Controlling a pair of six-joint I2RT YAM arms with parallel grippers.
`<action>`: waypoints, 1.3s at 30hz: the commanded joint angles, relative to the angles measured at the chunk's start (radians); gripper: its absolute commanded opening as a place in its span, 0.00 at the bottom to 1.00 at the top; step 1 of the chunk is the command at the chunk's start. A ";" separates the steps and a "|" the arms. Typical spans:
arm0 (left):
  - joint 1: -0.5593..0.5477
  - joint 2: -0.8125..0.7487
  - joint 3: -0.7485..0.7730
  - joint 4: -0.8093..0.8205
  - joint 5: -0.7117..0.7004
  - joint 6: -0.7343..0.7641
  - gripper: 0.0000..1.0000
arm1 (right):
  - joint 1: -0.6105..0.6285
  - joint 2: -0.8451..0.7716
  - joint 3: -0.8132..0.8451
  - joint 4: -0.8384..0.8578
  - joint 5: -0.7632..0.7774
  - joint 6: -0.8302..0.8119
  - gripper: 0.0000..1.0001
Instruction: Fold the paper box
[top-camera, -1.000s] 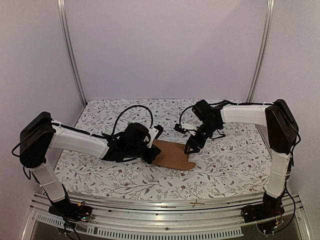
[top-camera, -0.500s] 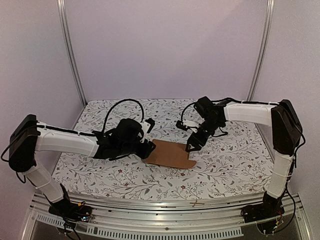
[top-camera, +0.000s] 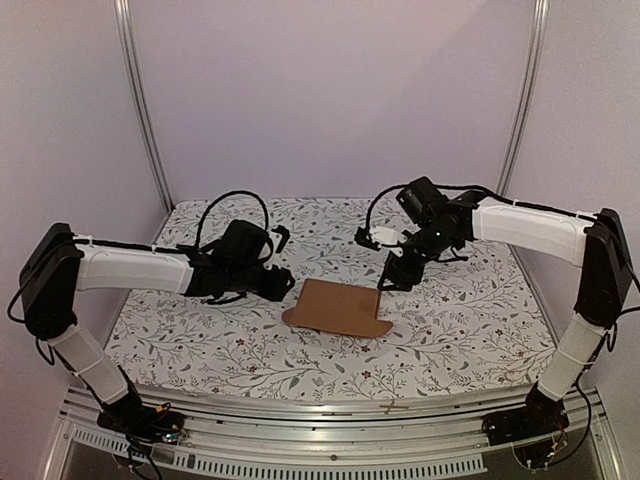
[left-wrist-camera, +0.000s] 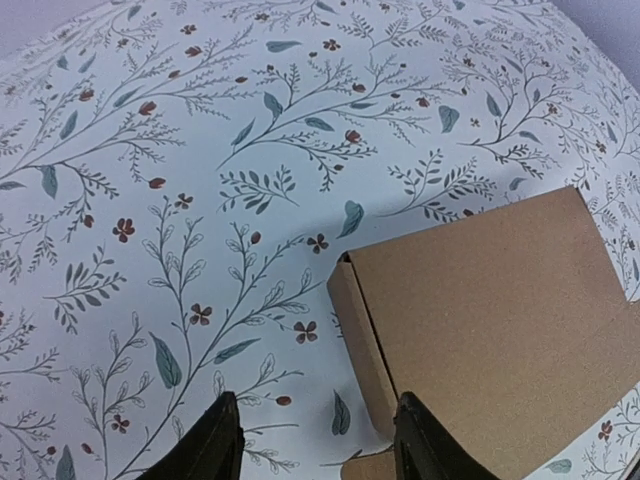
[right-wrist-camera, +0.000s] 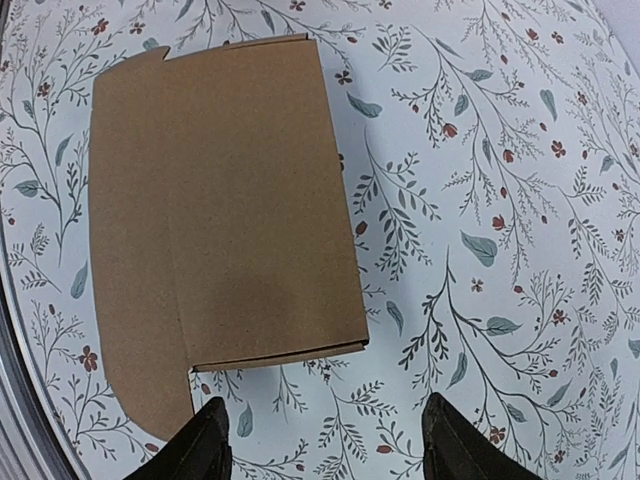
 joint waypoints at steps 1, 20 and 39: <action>-0.003 -0.011 0.019 -0.004 0.075 -0.027 0.51 | 0.001 0.101 0.074 0.019 -0.025 0.027 0.63; -0.001 0.116 0.153 -0.050 0.023 0.088 0.58 | 0.121 -0.057 -0.141 0.074 0.196 -0.148 0.57; 0.066 0.512 0.580 -0.118 0.332 0.149 0.58 | 0.500 -0.118 -0.387 0.242 0.677 -0.285 0.59</action>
